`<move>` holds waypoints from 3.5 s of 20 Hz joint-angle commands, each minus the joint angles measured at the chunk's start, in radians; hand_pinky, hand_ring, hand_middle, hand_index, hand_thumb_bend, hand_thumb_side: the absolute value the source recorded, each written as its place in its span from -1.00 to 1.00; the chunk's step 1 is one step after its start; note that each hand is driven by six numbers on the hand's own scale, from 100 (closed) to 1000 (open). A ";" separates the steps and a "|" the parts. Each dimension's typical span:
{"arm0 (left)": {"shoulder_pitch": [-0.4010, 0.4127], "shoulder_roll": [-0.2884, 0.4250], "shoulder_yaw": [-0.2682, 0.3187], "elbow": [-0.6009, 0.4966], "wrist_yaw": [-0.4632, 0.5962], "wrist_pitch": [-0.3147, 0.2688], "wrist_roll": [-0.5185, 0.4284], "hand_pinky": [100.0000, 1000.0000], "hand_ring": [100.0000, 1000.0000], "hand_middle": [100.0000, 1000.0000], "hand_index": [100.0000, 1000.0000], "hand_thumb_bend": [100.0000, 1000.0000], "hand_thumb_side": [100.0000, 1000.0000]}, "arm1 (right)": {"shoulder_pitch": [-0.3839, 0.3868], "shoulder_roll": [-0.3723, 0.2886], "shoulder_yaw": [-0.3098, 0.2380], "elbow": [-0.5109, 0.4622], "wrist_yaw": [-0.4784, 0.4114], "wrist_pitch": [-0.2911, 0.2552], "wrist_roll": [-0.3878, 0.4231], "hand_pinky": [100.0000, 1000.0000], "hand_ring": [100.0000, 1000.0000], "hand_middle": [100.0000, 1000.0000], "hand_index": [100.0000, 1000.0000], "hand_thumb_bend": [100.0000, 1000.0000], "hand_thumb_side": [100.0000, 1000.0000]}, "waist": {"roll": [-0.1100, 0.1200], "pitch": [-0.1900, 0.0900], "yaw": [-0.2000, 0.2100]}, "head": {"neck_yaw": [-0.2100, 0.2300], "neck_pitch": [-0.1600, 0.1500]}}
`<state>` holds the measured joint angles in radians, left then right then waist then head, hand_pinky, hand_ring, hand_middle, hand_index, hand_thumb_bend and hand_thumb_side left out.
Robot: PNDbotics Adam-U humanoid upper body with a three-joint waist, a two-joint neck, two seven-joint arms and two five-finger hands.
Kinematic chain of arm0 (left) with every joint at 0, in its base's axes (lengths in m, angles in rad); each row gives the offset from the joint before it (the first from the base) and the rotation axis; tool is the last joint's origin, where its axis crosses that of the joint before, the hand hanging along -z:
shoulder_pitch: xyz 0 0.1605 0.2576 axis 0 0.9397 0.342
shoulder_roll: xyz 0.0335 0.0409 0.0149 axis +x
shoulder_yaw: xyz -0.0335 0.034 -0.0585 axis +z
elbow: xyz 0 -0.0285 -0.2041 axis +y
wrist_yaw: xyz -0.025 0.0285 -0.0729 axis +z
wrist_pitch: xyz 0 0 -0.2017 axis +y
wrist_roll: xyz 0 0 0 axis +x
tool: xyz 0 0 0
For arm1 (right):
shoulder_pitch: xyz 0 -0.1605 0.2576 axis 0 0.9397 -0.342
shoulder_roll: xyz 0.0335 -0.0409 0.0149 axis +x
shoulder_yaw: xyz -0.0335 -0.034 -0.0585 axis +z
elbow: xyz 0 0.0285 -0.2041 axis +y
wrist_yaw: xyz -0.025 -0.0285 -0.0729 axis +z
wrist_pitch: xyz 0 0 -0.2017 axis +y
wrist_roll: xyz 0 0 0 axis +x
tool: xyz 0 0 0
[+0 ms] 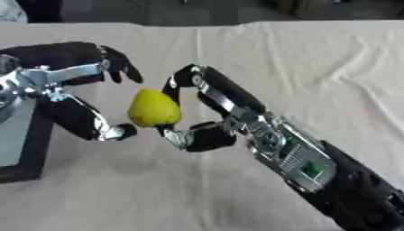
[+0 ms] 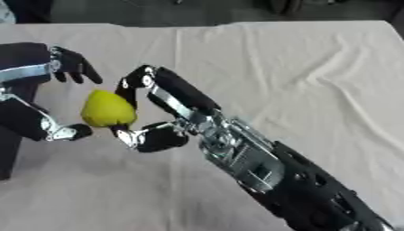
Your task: Pick up the objects with one hand, pass them to the other hand, and then place them into the box on the other side of the table.
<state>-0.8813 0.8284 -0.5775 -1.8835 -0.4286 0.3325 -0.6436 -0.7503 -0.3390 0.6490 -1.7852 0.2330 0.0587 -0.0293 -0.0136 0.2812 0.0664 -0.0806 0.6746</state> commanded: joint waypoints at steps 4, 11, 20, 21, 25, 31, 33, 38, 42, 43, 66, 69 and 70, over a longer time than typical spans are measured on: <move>-0.015 0.006 -0.016 0.018 -0.043 -0.019 0.034 0.46 0.52 0.57 0.71 -0.15 -0.40 | -0.024 -0.015 0.004 -0.030 0.005 -0.004 -0.021 0.57 0.26 -0.40 -0.08 -1.00 -1.00 | 0.001 -0.026 -0.003 | 0.004 -0.007; -0.019 -0.001 -0.016 -0.026 -0.055 -0.034 0.127 0.45 0.51 0.57 0.72 -0.09 -0.41 | -0.022 -0.012 0.013 -0.007 0.024 -0.007 0.001 0.57 0.26 -0.40 -0.08 -1.00 -1.00 | 0.000 -0.023 -0.002 | 0.005 -0.011; -0.018 0.004 -0.017 -0.077 -0.041 -0.025 0.169 0.44 0.50 0.56 0.69 -0.14 -0.48 | -0.023 -0.006 0.015 0.030 0.076 -0.018 -0.018 0.57 0.27 -0.39 -0.07 -1.00 -1.00 | 0.001 -0.022 -0.003 | 0.002 -0.017; -0.017 0.003 -0.017 -0.074 -0.039 -0.025 0.169 0.44 0.50 0.56 0.69 -0.14 -0.48 | -0.024 -0.004 0.017 0.036 0.084 -0.013 -0.031 0.57 0.27 -0.39 -0.07 -1.00 -1.00 | 0.001 -0.021 -0.003 | 0.002 -0.018; -0.017 -0.002 -0.024 -0.053 -0.049 -0.030 0.170 0.44 0.49 0.55 0.68 -0.17 -0.50 | -0.027 -0.002 0.024 0.042 0.103 -0.007 -0.063 0.57 0.27 -0.39 -0.07 -1.00 -1.00 | 0.001 -0.021 -0.004 | 0.003 -0.018; -0.024 -0.022 -0.042 0.003 -0.072 -0.045 0.180 0.43 0.49 0.56 0.64 -0.30 -0.55 | -0.031 -0.002 0.025 0.035 0.135 -0.006 -0.087 0.58 0.28 -0.38 -0.06 -1.00 -1.00 | 0.000 -0.021 -0.005 | 0.005 -0.021; -0.026 -0.029 -0.047 0.015 -0.077 -0.050 0.192 0.43 0.50 0.56 0.63 -0.44 -0.58 | -0.032 -0.001 0.026 0.033 0.145 -0.010 -0.091 0.58 0.28 -0.38 -0.06 -1.00 -1.00 | 0.000 -0.021 -0.006 | 0.005 -0.021; -0.029 -0.040 -0.060 0.041 -0.091 -0.064 0.215 0.44 0.50 0.56 0.62 -0.58 -0.60 | -0.031 -0.002 0.028 0.029 0.162 -0.023 -0.099 0.58 0.28 -0.38 -0.06 -1.00 -1.00 | 0.001 -0.020 -0.007 | 0.007 -0.022; -0.032 -0.050 -0.064 0.060 -0.103 -0.082 0.237 0.44 0.49 0.55 0.60 -0.60 -0.64 | -0.031 -0.001 0.027 0.037 0.170 -0.022 -0.102 0.58 0.28 -0.37 -0.06 -1.00 -1.00 | 0.001 -0.020 -0.008 | 0.008 -0.025; -0.033 -0.052 -0.064 0.066 -0.108 -0.087 0.245 0.44 0.49 0.54 0.60 -0.62 -0.66 | -0.030 -0.001 0.027 0.041 0.172 -0.023 -0.104 0.58 0.28 -0.37 -0.06 -1.00 -1.00 | 0.001 -0.020 -0.008 | 0.008 -0.025; -0.009 -0.048 -0.060 -0.009 -0.090 -0.084 0.198 0.39 0.44 0.48 0.53 -0.62 -0.78 | -0.018 -0.010 0.041 0.052 0.211 -0.057 -0.092 0.60 0.30 -0.35 -0.04 -1.00 -1.00 | -0.002 -0.022 -0.006 | 0.019 -0.001; -0.007 -0.041 -0.056 -0.032 -0.077 -0.069 0.183 0.39 0.44 0.48 0.53 -0.61 -0.77 | -0.015 -0.011 0.043 0.060 0.218 -0.050 -0.099 0.60 0.30 -0.35 -0.05 -1.00 -1.00 | -0.003 -0.022 -0.005 | 0.020 -0.002; -0.007 -0.040 -0.054 -0.038 -0.074 -0.065 0.181 0.38 0.44 0.48 0.53 -0.61 -0.77 | -0.015 -0.011 0.044 0.060 0.220 -0.048 -0.101 0.60 0.30 -0.35 -0.05 -1.00 -1.00 | -0.003 -0.022 -0.005 | 0.019 -0.002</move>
<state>-0.8742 0.7689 -0.6535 -1.8893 -0.5185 0.2640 -0.4576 -0.7562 -0.3381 0.6937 -1.7200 0.4445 0.0072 -0.1262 -0.0200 0.2812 0.0613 -0.0629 0.6746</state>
